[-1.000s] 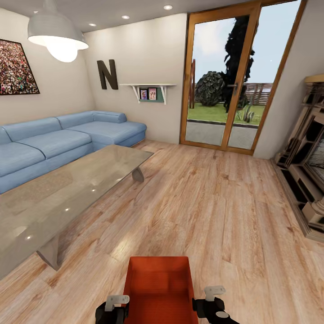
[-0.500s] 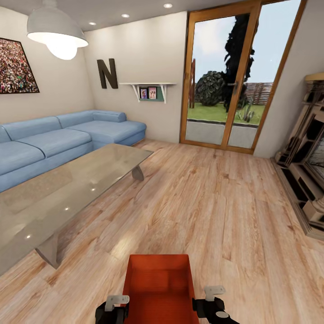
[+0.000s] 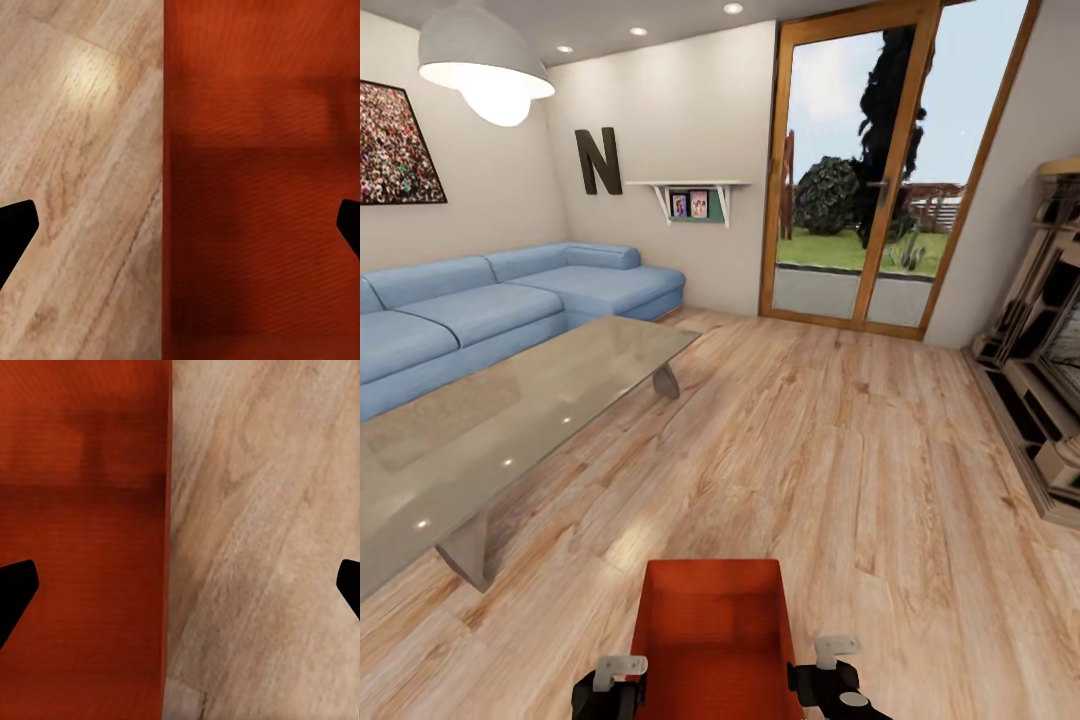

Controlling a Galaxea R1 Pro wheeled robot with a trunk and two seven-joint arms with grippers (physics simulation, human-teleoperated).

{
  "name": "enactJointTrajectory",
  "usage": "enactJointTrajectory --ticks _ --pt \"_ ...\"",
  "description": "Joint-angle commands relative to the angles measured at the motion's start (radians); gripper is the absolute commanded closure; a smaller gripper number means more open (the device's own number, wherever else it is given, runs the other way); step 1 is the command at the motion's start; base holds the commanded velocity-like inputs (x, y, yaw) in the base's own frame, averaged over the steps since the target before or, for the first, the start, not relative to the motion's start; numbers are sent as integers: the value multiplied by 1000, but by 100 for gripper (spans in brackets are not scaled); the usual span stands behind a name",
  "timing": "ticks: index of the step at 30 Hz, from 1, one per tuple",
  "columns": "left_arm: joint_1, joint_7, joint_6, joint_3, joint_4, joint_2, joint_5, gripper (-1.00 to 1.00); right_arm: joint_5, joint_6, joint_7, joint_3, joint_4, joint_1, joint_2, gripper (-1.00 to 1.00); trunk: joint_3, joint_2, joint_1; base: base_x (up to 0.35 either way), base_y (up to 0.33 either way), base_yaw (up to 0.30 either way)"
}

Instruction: Move the two storage containers from the living room to the garage. In the garage, place one container on the floor and stack the other container on top of it (either order is fine).

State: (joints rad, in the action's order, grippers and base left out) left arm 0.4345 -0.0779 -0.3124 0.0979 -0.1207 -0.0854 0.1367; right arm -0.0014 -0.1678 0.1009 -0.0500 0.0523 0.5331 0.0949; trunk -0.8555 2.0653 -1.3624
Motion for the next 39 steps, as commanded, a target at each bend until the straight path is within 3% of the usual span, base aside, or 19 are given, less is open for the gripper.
enactJointTrajectory --ticks 1,7,15,39 --pt "1 -3 -4 8 1 -1 11 -100 0 -2 5 -5 -1 1 0 -100 -4 8 -4 0 0 0" --pt "1 -3 -4 8 1 -1 11 -100 0 -2 5 -5 -1 1 0 -100 -23 50 -27 0 0 0" --pt "1 -3 -4 8 1 -1 11 -100 0 -2 5 -5 -2 1 0 -100 -23 50 -27 0 0 0" --pt "0 -3 -4 8 1 -1 11 -100 0 -2 5 -5 -2 1 0 -100 -98 218 -119 0 0 0"
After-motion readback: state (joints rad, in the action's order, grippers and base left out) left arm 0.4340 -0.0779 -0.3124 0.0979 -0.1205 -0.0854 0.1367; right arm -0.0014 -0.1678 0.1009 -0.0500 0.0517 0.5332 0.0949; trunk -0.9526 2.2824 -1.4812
